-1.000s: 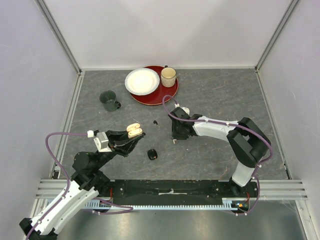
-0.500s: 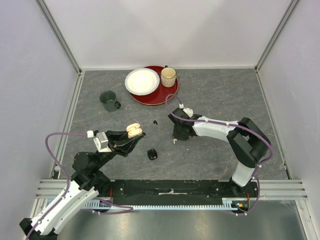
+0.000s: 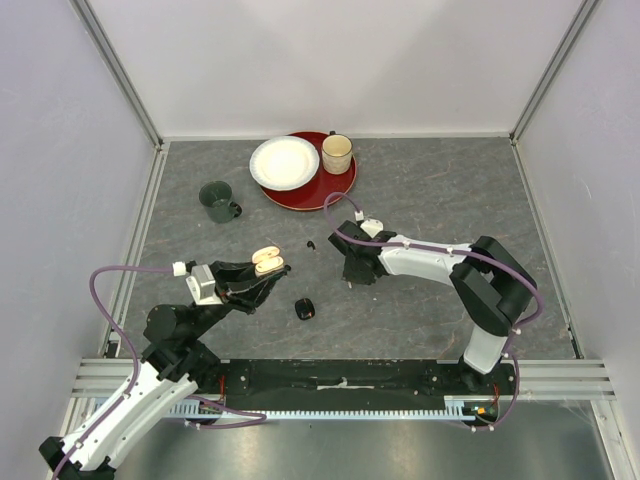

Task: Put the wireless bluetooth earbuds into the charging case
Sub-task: Pick up the earbud from the center of the board.

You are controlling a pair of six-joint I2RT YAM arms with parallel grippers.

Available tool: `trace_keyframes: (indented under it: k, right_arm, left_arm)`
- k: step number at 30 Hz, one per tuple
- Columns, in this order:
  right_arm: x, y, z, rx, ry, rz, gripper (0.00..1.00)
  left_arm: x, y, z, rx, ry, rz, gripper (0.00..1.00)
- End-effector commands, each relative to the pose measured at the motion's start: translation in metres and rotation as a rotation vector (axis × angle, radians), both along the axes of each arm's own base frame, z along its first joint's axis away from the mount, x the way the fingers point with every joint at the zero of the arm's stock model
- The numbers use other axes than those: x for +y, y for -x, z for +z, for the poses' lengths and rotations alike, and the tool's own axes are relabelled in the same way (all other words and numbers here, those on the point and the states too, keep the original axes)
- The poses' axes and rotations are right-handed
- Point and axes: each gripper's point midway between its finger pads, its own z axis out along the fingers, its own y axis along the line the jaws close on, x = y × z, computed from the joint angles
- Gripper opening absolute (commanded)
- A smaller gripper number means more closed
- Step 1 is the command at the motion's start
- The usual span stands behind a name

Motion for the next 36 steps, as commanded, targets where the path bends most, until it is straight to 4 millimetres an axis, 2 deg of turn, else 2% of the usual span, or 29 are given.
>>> trace_keyframes:
  k: [1,13,22,30,31,34,36]
  right_arm:
    - [-0.002,-0.004,-0.001,-0.005,0.048,-0.039,0.35]
    - [-0.002,-0.009,-0.007,-0.005,0.092,-0.007,0.35]
    - [-0.005,-0.008,-0.009,-0.001,0.109,0.0,0.28]
    - [-0.006,-0.008,-0.004,-0.016,0.103,-0.009,0.17]
    - [-0.007,-0.01,-0.003,-0.024,0.101,-0.015,0.11]
    - [-0.006,-0.014,0.01,-0.066,0.072,-0.028,0.03]
    - [-0.003,-0.017,0.019,-0.102,0.034,-0.037,0.02]
  left_arm:
    - [0.005,0.005,0.019,-0.044,0.049,0.005,0.02]
    - [0.006,0.005,0.019,-0.044,0.048,0.007,0.02]
    - [0.006,0.004,0.018,-0.04,0.047,0.01,0.02]
    - [0.004,0.004,0.019,-0.039,0.044,0.002,0.02]
    - [0.004,0.003,0.019,-0.038,0.044,0.005,0.02]
    - [0.005,0.003,0.018,-0.036,0.046,0.007,0.02]
    - [0.005,0.004,0.019,-0.037,0.047,0.006,0.02]
